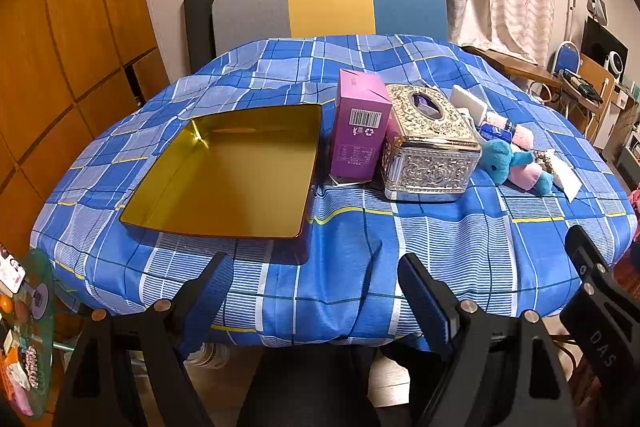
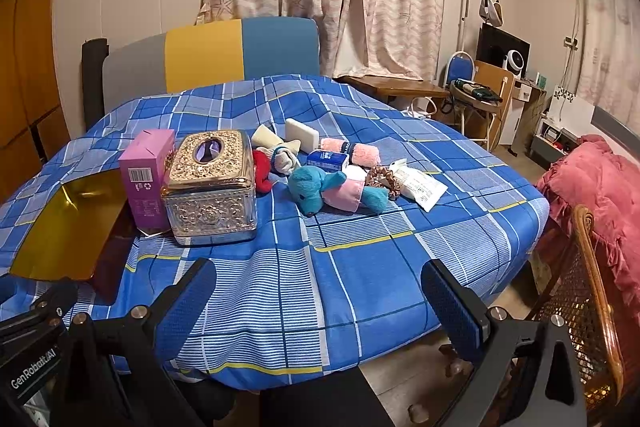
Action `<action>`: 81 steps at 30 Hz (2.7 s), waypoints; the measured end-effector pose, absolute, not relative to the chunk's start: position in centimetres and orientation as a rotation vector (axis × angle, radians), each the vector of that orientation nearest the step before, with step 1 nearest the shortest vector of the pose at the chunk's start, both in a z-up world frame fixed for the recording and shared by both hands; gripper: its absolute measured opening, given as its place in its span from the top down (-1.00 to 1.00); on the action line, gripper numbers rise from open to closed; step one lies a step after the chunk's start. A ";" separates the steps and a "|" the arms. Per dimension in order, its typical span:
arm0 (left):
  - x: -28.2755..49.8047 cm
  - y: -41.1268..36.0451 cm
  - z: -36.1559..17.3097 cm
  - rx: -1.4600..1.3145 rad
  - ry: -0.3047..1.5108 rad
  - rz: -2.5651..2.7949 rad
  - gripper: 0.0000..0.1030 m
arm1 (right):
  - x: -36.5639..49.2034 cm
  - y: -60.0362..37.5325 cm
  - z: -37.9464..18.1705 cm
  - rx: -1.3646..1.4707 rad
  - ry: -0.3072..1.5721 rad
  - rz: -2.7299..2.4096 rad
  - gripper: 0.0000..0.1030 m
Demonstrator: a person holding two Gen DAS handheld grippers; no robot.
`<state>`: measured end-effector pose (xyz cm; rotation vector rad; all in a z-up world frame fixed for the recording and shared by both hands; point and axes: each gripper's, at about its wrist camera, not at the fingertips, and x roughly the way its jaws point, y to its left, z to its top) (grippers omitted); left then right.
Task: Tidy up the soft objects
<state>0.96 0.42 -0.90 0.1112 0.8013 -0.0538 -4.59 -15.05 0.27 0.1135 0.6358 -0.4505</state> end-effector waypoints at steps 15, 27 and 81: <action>1.3 0.6 -1.4 0.112 0.828 -0.049 -0.67 | -4.4 -15.0 -0.1 0.115 0.652 -0.446 -1.00; 1.5 0.5 -1.7 0.117 0.843 -0.050 -0.67 | -4.4 -15.0 -0.3 0.116 0.658 -0.445 -1.00; 11.0 -17.9 -7.5 -0.063 1.059 -0.630 -0.66 | 16.5 -47.1 -12.1 0.059 1.074 -0.201 -0.56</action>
